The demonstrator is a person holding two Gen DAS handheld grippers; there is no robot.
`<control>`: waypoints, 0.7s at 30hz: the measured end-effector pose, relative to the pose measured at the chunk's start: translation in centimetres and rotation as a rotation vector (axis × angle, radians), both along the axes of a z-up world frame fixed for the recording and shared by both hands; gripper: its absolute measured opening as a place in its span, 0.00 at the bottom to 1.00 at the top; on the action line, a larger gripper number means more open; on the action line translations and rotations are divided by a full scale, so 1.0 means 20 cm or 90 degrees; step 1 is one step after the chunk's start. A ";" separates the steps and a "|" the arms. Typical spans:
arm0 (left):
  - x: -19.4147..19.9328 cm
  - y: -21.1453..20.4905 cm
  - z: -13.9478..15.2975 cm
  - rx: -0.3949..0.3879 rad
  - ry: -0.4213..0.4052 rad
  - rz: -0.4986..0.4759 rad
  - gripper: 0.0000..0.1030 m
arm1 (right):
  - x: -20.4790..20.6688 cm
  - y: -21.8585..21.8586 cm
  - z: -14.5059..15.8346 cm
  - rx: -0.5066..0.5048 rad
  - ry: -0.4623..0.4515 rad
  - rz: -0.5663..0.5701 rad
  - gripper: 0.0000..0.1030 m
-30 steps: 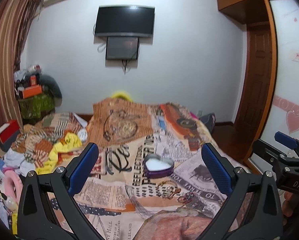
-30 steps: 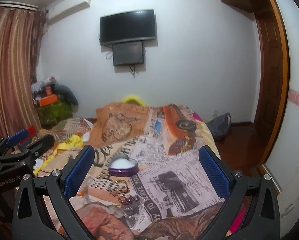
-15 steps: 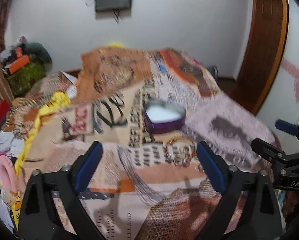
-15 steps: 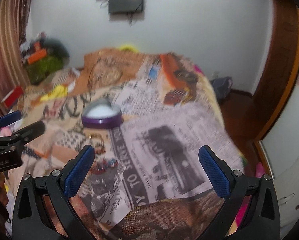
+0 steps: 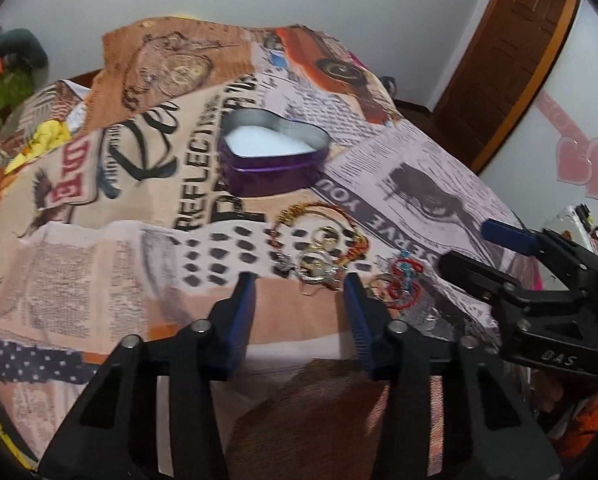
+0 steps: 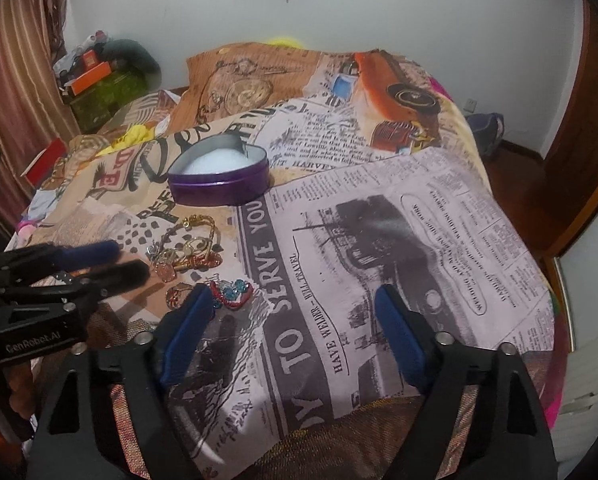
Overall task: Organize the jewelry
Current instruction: 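Lower both grippers toward the jewelry beside the purple heart tin, then grasp a stone ring with the left gripper while the right gripper grasps a silver ring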
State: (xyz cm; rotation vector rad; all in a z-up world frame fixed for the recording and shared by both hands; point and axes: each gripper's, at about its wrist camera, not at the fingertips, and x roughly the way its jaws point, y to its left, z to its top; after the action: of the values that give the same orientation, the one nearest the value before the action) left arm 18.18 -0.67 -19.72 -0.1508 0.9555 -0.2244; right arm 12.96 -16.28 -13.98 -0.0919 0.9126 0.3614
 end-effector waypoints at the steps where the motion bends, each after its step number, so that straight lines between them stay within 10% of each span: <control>1: 0.00 -0.01 0.00 0.002 -0.001 -0.006 0.35 | 0.00 0.00 -0.01 0.001 0.004 0.003 0.70; 21: 0.10 -0.08 -0.04 0.008 0.006 -0.014 0.13 | 0.00 0.03 0.00 0.022 0.015 0.022 0.51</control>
State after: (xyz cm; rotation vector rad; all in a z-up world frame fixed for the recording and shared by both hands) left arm 20.19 -2.27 -20.55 -0.1295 0.9675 -0.2387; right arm 13.05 -15.65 -13.98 -0.0720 0.9282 0.4107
